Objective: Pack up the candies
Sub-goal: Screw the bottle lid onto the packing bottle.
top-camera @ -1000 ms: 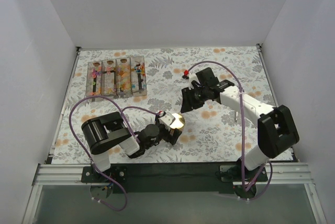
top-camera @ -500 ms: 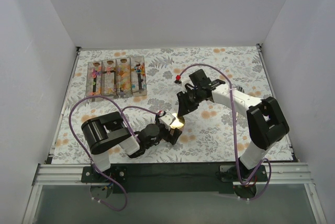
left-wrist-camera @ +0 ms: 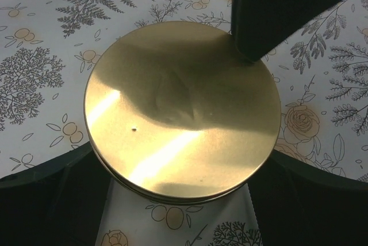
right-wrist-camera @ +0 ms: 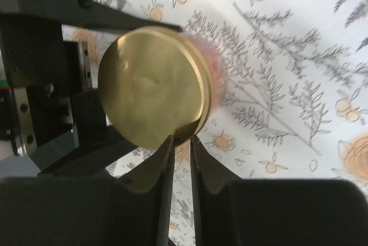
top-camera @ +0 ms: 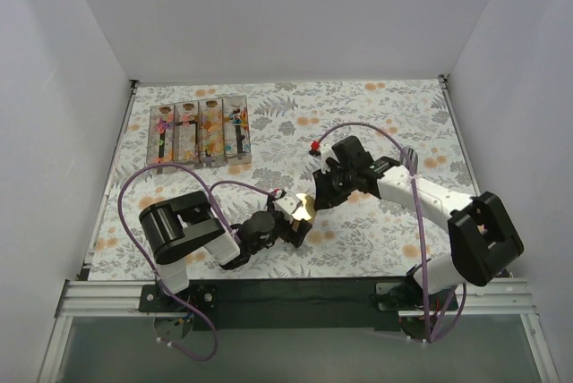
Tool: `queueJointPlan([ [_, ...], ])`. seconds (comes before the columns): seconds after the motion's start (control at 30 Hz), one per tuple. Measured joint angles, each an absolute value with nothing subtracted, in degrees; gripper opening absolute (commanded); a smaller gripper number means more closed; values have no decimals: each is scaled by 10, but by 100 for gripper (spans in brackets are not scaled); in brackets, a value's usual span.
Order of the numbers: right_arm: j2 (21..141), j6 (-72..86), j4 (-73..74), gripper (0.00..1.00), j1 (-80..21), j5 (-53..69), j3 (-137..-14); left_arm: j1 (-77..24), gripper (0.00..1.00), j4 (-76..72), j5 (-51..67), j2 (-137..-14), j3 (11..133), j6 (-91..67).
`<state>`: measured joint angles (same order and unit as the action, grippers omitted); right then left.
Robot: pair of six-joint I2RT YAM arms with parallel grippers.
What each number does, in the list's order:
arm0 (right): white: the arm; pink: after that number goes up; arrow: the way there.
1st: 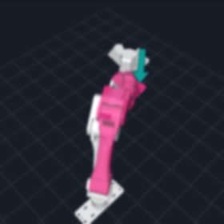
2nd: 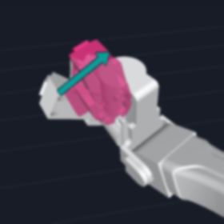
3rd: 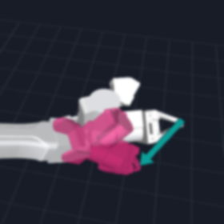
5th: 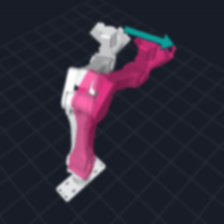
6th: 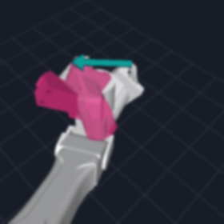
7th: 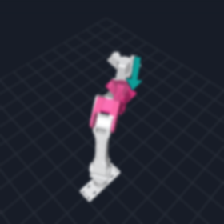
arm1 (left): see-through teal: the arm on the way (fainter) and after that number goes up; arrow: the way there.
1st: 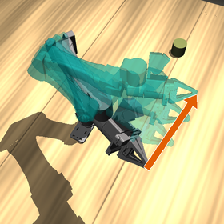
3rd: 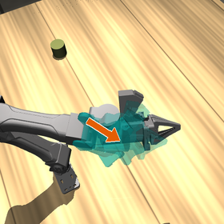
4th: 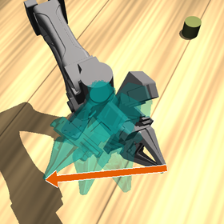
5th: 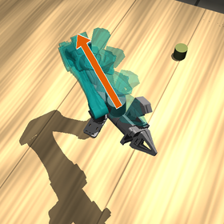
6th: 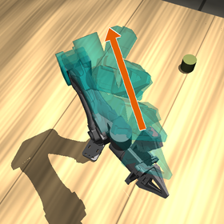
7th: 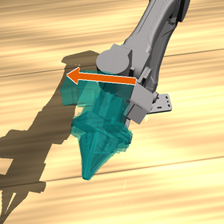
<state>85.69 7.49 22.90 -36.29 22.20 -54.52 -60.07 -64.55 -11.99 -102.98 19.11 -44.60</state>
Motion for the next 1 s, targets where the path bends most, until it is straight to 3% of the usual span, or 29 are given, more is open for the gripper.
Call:
queueJointPlan([
  [0.27,792,154,213,25,-424,194,-451,-601,82,-646,-123,-1030,192,-457],
  [0.47,758,153,229,42,-368,185,-464,-601,82,-647,-122,-1030,192,-464],
  [0.6,792,124,230,48,-331,203,-531,-600,82,-647,-122,-1030,192,-466],
  [0.8,899,75,232,48,-330,242,-635,-600,82,-647,-122,-1030,192,-468],
  [1.0,962,48,239,46,-332,271,-659,-600,82,-647,-122,-1030,192,-468],
])
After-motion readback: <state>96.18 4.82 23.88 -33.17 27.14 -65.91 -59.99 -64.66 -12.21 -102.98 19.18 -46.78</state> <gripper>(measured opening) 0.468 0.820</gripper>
